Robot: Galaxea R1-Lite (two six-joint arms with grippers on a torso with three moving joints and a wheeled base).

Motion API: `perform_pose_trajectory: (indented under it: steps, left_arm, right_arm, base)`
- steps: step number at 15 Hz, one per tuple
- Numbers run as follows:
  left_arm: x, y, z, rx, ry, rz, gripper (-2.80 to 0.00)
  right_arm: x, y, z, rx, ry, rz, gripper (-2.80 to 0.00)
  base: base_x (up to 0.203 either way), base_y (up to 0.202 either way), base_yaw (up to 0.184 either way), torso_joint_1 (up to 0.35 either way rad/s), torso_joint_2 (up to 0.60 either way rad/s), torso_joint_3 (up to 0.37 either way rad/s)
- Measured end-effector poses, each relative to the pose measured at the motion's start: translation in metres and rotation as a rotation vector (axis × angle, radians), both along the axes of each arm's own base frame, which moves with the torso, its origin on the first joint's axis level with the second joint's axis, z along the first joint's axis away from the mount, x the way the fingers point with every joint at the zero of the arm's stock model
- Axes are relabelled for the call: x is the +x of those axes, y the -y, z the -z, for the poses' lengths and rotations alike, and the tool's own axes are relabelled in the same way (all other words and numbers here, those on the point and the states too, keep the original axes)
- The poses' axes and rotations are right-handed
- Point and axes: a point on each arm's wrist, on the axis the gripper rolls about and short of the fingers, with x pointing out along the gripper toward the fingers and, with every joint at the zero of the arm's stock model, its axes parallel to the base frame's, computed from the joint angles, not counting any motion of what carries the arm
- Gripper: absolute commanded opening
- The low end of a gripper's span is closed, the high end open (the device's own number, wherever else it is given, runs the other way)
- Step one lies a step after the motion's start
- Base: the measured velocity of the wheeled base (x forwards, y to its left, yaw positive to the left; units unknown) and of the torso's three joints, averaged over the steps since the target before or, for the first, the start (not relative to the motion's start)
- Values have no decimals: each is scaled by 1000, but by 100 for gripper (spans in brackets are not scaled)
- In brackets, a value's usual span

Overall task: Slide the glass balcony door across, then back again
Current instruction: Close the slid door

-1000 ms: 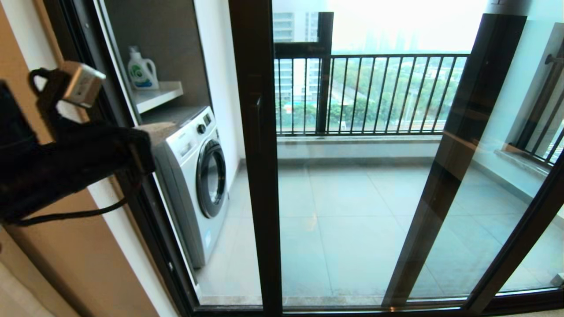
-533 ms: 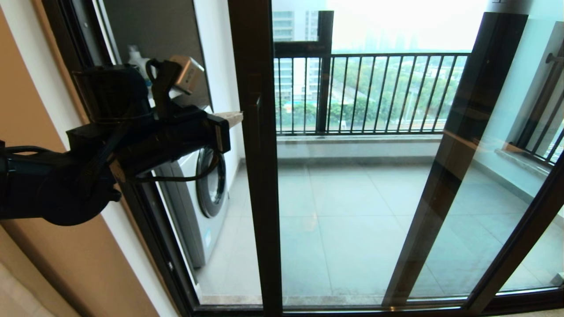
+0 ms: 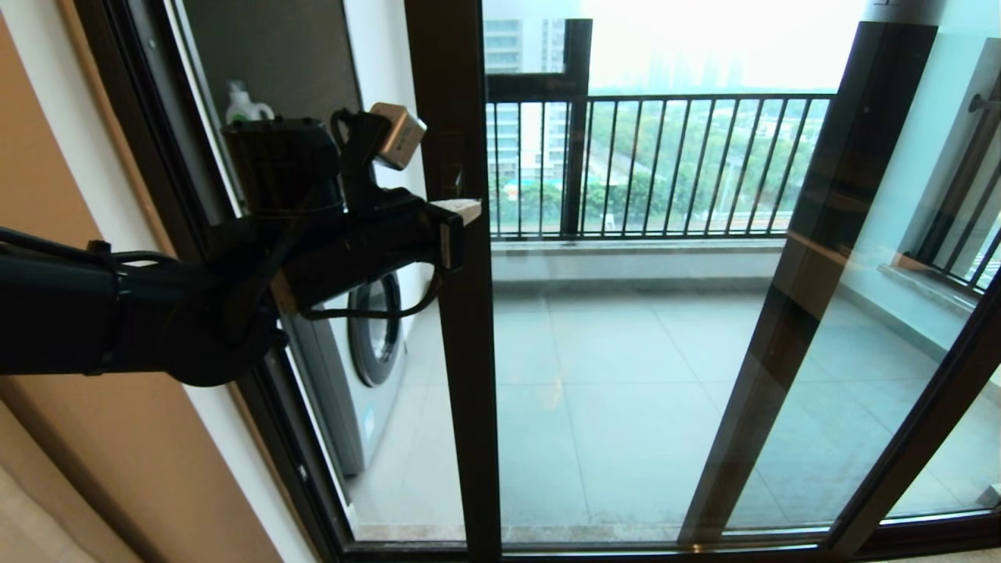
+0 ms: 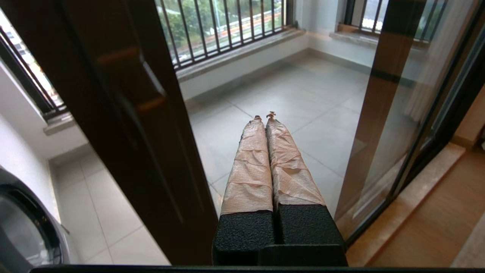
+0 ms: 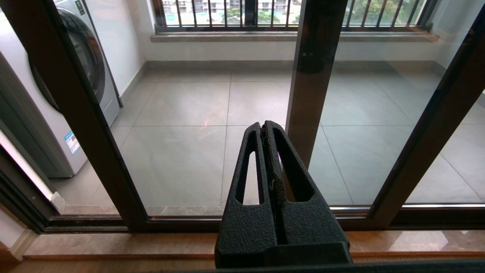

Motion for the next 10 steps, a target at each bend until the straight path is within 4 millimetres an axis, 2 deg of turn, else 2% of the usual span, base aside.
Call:
perform_pose_trajectory:
  steps: [4, 7, 10]
  left_arm:
    - [7, 39, 2, -14, 15, -44, -280]
    - [18, 57, 10, -17, 18, -146, -280]
    - [25, 65, 15, 7, 31, -207, -280]
  right_arm:
    - [0, 0, 0, 0, 0, 1, -280]
    - [0, 0, 0, 0, 0, 1, -280]
    - [0, 0, 0, 0, 0, 1, -280]
  base:
    - [0, 0, 0, 0, 0, 0]
    - [0, 0, 0, 0, 0, 0]
    - [0, 0, 0, 0, 0, 0]
